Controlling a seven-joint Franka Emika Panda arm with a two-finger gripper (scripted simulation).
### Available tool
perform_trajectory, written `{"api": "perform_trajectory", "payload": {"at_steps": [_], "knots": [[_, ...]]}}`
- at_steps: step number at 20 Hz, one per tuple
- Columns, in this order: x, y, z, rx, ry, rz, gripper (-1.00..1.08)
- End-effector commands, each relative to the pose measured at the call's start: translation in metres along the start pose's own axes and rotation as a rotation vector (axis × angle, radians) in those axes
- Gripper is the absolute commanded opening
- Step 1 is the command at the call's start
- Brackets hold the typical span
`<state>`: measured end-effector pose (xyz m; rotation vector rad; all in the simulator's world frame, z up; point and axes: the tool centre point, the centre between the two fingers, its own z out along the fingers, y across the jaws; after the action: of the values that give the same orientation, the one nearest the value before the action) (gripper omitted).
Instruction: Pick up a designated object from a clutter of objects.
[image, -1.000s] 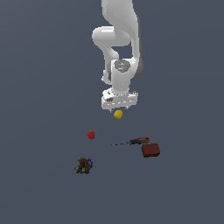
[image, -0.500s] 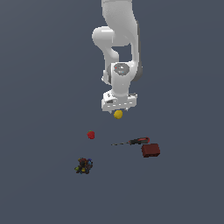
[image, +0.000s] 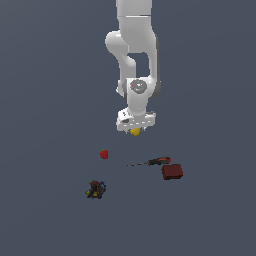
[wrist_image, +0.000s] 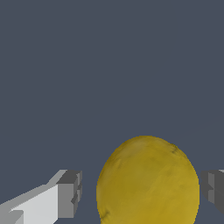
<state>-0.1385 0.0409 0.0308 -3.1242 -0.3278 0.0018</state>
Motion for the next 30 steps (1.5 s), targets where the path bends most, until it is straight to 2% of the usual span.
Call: {"api": "perform_trajectory", "payload": {"at_steps": [1,4,5,19,30], "knots": [[0.000,0.000,0.003,0.000,0.001,0.000,1.00],[0.001,0.000,0.003,0.000,0.001,0.000,1.00],[0.001,0.000,0.003,0.000,0.001,0.000,-1.00],[0.002,0.001,-0.001,-0.001,0.001,0.000,-1.00],[0.013,0.015,-0.043,0.000,0.001,0.000,-1.00]]}}
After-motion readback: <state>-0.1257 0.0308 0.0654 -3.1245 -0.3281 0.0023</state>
